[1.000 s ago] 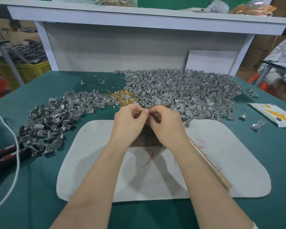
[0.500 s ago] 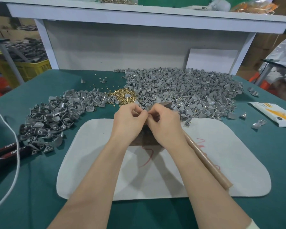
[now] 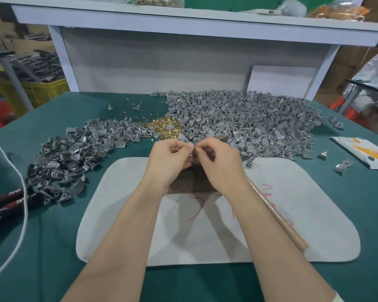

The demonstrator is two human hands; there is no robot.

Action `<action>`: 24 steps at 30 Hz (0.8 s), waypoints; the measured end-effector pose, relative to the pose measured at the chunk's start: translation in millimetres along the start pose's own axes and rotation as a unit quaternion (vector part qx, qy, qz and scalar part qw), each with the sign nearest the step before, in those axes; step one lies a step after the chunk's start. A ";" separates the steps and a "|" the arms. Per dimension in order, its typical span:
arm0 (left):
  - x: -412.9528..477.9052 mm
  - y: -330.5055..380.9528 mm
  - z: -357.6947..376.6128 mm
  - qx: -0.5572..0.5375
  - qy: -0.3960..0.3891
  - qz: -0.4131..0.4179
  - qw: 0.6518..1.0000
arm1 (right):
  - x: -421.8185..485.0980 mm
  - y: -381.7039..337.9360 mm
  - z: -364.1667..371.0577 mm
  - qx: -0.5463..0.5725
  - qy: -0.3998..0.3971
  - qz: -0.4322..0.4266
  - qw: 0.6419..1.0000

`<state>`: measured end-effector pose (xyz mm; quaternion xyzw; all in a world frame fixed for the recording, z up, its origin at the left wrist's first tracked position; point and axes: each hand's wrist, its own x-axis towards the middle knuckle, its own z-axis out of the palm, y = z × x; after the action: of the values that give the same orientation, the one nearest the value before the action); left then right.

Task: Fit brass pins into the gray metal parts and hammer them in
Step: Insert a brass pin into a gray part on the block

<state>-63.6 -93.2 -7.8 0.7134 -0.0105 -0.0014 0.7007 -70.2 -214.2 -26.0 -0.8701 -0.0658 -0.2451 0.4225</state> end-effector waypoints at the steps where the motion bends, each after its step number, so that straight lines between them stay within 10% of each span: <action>1: 0.3 0.6 0.1 -0.005 0.002 -0.005 1.000 | 0.6 0.3 -1.2 -0.005 -0.004 -0.003 1.000; 12: 0.1 2.4 -1.7 0.016 -0.030 -0.008 0.999 | 2.5 -0.7 -9.4 0.042 -0.035 0.040 0.998; 24: -0.4 -5.5 0.1 0.390 -0.019 0.102 0.915 | 1.2 3.7 -18.3 -0.086 -0.071 0.039 0.993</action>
<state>-64.0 -93.2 -13.3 0.9249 -0.0968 0.0607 0.3627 -74.8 -230.7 -18.5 -0.9201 -0.0399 -0.1710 0.3501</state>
